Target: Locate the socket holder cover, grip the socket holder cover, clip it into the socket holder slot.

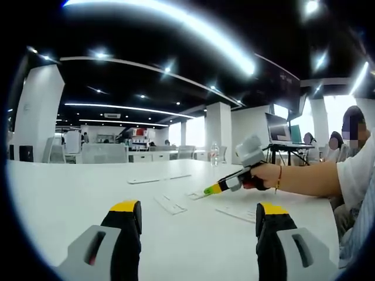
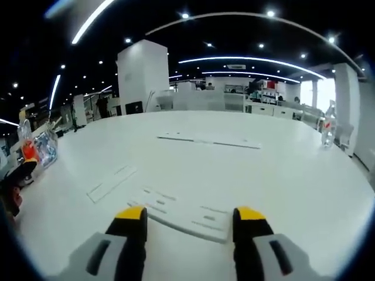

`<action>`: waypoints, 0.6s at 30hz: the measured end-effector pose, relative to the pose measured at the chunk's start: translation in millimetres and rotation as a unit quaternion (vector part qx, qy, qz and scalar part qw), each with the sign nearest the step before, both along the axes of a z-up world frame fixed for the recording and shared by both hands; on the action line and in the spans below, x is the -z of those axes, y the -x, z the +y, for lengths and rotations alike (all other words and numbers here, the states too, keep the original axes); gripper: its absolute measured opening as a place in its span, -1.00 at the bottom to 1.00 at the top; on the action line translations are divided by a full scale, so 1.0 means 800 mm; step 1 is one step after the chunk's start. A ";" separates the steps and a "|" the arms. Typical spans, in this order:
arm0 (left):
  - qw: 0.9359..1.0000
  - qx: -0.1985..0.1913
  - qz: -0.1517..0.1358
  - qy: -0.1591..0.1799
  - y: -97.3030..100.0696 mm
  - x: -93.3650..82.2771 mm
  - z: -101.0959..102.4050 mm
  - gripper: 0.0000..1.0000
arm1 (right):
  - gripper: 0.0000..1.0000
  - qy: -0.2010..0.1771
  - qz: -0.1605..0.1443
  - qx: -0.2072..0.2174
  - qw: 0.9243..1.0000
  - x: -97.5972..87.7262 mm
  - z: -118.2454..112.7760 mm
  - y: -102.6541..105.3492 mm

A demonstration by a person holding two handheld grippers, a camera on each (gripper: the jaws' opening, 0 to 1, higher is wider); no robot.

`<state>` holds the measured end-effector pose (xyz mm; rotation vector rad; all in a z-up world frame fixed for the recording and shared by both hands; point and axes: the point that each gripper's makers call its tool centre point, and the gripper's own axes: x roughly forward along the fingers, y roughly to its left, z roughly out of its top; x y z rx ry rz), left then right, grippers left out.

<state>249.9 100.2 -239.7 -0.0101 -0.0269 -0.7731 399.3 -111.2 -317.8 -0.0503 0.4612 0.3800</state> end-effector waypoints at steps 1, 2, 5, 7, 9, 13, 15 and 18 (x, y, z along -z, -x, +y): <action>1.000 0.000 0.000 0.000 0.000 0.000 0.000 0.60 | 0.21 0.000 0.000 0.000 1.000 0.000 0.001 0.000; 1.000 0.000 0.000 0.000 0.000 0.000 0.000 0.60 | 0.22 0.000 0.000 -0.001 1.000 0.000 0.001 0.000; 1.000 0.000 0.000 0.000 0.000 0.000 0.000 0.60 | 0.25 -0.004 -0.001 0.000 1.000 0.000 0.001 0.000; 1.000 0.000 0.000 0.000 0.000 0.000 0.000 0.60 | 0.26 -0.007 -0.001 -0.002 1.000 0.000 0.004 0.000; 1.000 -0.001 0.000 0.000 0.000 0.001 0.000 0.60 | 0.25 -0.004 -0.002 -0.004 1.000 0.000 0.008 0.000; 1.000 -0.001 0.000 0.000 0.000 0.001 0.000 0.60 | 0.26 -0.005 -0.003 -0.004 1.000 -0.001 0.010 0.000; 1.000 0.000 0.000 0.000 0.000 0.001 0.000 0.60 | 0.26 -0.006 -0.003 -0.003 1.000 -0.001 0.010 0.000; 1.000 -0.001 0.000 0.000 0.000 0.001 0.000 0.60 | 0.26 -0.008 -0.002 -0.003 1.000 -0.001 0.011 0.000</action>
